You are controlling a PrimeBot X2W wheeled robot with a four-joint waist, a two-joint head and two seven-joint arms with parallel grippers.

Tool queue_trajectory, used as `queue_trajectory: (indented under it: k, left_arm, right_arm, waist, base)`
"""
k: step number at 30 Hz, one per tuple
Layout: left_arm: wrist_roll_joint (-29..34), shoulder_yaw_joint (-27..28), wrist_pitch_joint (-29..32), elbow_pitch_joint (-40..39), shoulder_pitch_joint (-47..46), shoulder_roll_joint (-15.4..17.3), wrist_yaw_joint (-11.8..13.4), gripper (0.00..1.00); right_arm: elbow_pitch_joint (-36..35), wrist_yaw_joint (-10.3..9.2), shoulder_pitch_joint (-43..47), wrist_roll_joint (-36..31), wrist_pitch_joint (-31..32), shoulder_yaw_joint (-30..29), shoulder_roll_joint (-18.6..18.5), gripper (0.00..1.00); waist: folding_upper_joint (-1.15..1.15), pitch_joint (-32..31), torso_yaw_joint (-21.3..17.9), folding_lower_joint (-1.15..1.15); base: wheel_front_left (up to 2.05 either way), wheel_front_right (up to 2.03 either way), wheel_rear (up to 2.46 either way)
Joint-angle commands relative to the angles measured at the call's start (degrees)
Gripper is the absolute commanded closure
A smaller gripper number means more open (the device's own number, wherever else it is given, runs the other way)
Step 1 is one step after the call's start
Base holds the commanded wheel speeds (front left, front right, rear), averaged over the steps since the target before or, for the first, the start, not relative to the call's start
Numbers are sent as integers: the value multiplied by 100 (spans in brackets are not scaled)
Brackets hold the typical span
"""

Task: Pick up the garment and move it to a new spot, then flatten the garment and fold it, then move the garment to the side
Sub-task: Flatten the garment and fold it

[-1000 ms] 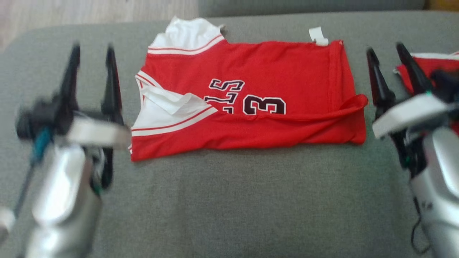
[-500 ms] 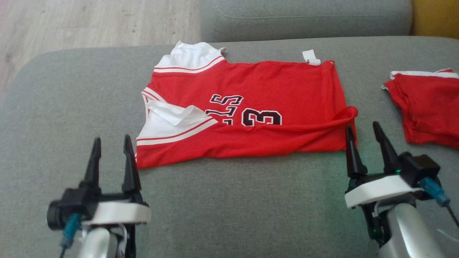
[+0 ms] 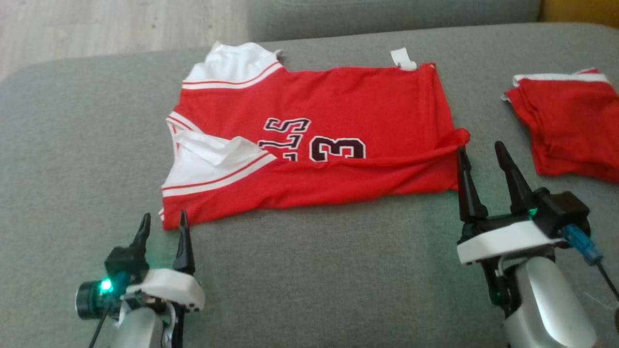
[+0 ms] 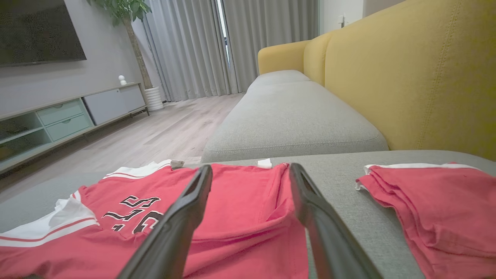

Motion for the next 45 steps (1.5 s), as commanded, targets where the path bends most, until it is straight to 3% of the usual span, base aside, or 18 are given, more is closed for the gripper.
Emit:
queue_trajectory:
  k: [1, 4, 11, 12, 13, 14, 20, 25, 30, 41, 42, 43, 45]
  left_arm:
    - [79, 219, 47, 233, -444, 121, 128, 0]
    - [86, 255, 185, 739, -694, 147, 287, 0]
    - [26, 242, 533, 1551, -1025, 187, 315, 0]
    - [14, 230, 527, 1621, -1061, 184, 289, 31]
    - [5, 212, 498, 1669, -1093, 177, 254, 81]
    - [-1, 187, 449, 1701, -1119, 168, 207, 100]
    - [-95, 210, -49, 1434, -1243, 104, 89, 100]
    - [-11, 257, -138, 387, -1153, 62, 26, 100]
    - [134, 262, -141, -539, -805, 5, -64, 100]
    - [276, 79, -142, -620, -584, -76, -251, 100]
    - [284, 81, -142, -599, -583, -78, -253, 100]
    - [292, 88, -142, -582, -582, -80, -252, 100]
    - [304, 108, -142, -534, -571, -82, -248, 100]
  right_arm:
    - [-171, -5, -249, -11, -24, 181, 62, 0]
    - [-140, -5, -285, 38, 8, 221, 64, 0]
    - [-93, -5, -318, 81, 2, 232, 48, 0]
    - [-75, -5, -321, 81, 1, 211, 48, 0]
    - [-44, -5, -321, 80, 13, 180, 49, 0]
    - [-3, -5, -321, 67, 38, 154, 50, 0]
    - [415, -5, -329, -97, 398, -184, 72, 0]
    - [857, -5, -447, -96, 787, -590, 101, 0]
    - [1407, -5, -634, 379, 1116, -652, 107, 0]
    - [2986, -5, -1349, 1392, 1288, -241, 109, 0]
    - [3083, -5, -1404, 1417, 1274, -161, 109, 30]
    - [3168, -5, -1454, 1401, 1227, -99, 109, 100]
    - [3333, -5, -1543, 1217, 1089, -26, 109, 100]
  waist:
    - [0, 129, -102, 0]
    - [0, 241, -178, 0]
    - [0, 357, -276, 0]
    - [0, 361, -280, 0]
    - [0, 360, -279, 0]
    - [0, 353, -272, 0]
    - [0, 249, -114, 0]
    - [0, 205, 111, 0]
    - [0, 189, 307, 0]
    - [0, 212, 436, 0]
    - [0, 209, 436, 0]
    - [0, 205, 434, 0]
    - [0, 181, 426, 0]
  base:
    - [0, 0, 0]
    - [0, 0, 0]
    - [0, 0, 0]
    - [0, 0, 0]
    - [0, 0, 0]
    - [0, 0, 0]
    - [0, 0, 0]
    - [0, 0, 0]
    - [0, 0, 0]
    - [0, 0, 0]
    - [0, 0, 0]
    - [0, 0, 0]
    - [0, 0, 0]
